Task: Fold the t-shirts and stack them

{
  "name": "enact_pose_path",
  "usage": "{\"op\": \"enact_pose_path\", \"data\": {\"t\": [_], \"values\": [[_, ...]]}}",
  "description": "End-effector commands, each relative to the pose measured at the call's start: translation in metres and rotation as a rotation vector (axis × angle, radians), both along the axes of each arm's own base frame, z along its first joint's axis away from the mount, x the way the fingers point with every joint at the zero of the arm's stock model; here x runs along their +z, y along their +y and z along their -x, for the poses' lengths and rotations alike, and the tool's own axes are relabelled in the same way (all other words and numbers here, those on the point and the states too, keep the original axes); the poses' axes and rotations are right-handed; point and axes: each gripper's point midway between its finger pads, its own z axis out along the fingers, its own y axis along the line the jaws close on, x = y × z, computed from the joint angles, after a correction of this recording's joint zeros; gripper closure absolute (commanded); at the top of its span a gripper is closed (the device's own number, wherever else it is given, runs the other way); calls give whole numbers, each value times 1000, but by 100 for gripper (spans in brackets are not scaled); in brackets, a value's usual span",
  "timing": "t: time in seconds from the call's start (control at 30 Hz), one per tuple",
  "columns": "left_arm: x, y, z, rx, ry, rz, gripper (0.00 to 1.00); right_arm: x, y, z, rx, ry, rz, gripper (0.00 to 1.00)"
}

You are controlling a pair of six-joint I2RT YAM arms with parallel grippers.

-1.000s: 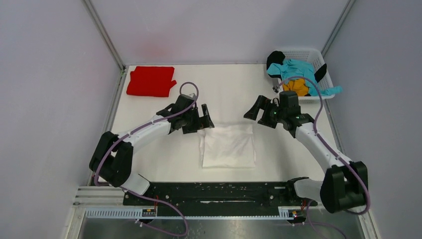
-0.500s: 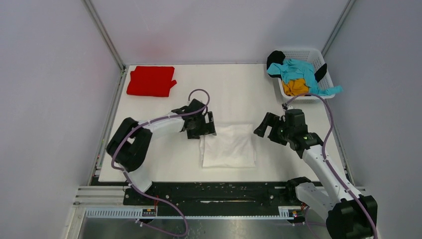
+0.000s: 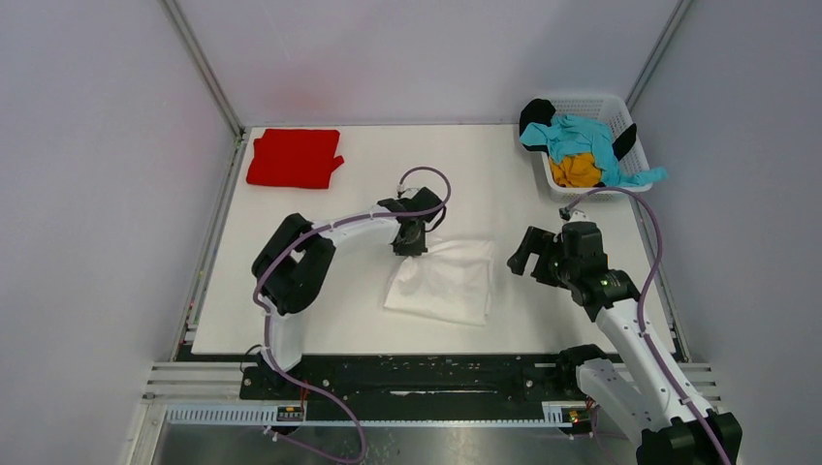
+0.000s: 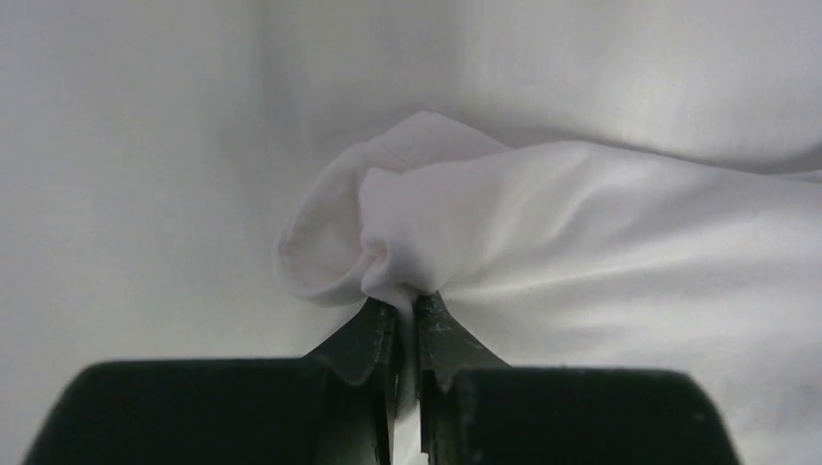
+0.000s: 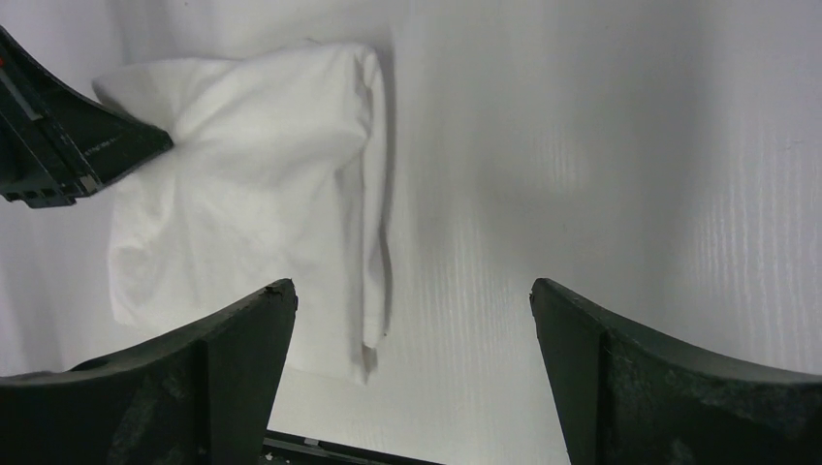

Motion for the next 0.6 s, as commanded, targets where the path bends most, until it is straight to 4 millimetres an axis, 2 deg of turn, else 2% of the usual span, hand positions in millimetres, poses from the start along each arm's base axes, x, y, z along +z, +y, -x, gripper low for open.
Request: {"op": "enact_pose_path", "data": {"t": [0.0, 0.1, 0.17, 0.4, 0.57], "values": [[36, 65, -39, 60, -175, -351, 100, -2, -11, 1, -17, -12, 56, 1], [74, 82, -69, 69, -285, -450, 100, -2, -16, 0, -32, -22, 77, 1], [94, 95, -89, 80, -336, -504, 100, -1, -19, 0, -39, -31, 94, 0], [141, 142, -164, 70, -461, -709, 100, -3, -33, -6, -82, -54, 159, 1], [175, 177, -204, 88, -547, -851, 100, -8, -35, -10, -95, -59, 169, 1]]}}
